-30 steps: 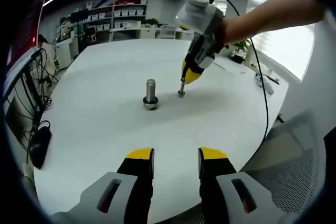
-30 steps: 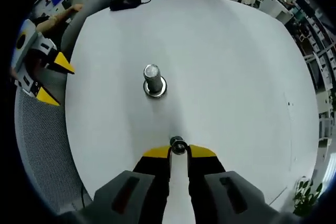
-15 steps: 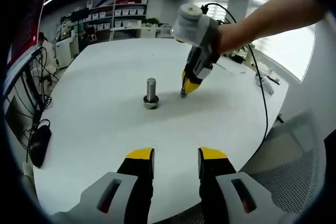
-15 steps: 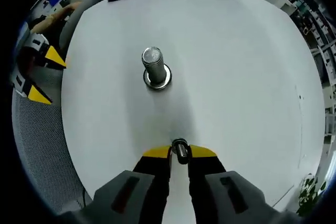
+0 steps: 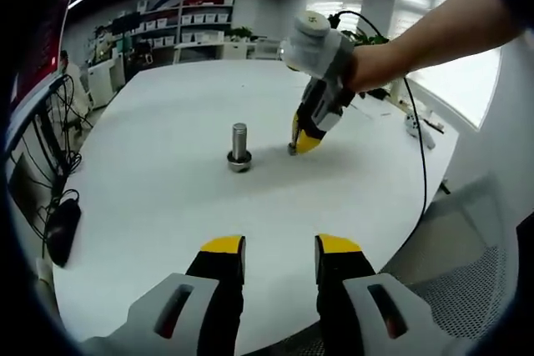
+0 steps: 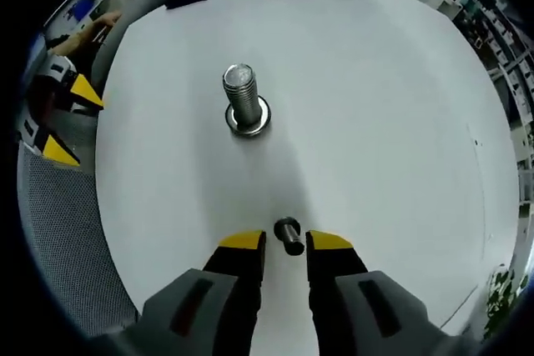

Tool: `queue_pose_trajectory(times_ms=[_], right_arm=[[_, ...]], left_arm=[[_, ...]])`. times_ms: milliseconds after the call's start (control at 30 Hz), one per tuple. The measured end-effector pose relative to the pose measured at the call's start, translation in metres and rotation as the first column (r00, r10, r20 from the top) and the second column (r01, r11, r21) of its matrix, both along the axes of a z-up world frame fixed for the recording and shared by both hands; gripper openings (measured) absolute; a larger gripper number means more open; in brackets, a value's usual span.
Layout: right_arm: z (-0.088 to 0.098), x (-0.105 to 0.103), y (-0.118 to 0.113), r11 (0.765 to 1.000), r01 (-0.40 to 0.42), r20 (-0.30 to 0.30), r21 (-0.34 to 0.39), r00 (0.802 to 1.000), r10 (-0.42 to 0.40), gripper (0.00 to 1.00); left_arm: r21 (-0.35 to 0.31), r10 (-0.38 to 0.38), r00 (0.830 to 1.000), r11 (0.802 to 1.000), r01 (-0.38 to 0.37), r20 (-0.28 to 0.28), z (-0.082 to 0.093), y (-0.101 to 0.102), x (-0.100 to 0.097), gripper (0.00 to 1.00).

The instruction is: Place the washer onto the threaded stud by aligning its center hole with the stud, sliding it down to the base, and recovering from edge contact or off-axis alignment until the washer reaches the visible bottom stop.

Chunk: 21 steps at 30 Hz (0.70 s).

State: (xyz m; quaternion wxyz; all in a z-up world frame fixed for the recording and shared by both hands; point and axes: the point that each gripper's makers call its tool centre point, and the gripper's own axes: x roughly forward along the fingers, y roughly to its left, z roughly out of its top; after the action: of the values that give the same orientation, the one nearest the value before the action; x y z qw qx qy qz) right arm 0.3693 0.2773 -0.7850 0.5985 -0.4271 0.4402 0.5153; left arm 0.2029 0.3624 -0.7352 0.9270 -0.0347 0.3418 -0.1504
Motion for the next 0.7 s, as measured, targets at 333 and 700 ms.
queue_pose_trajectory(times_ms=[333,700], right_arm=[[0.016,-0.006,-0.022,0.989,0.038,0.074,0.144,0.996,-0.049,0.27],[0.042,-0.015,-0.075,0.899,0.248,0.042,0.36,0.959,-0.281,0.27]], left_arm=[[0.013,-0.002,1.0,1.0,0.002,-0.013,-0.002,0.0,-0.001,0.31],[0.019,0.001,1.0,1.0,-0.001,0.01,0.002,0.0,-0.001,0.3]])
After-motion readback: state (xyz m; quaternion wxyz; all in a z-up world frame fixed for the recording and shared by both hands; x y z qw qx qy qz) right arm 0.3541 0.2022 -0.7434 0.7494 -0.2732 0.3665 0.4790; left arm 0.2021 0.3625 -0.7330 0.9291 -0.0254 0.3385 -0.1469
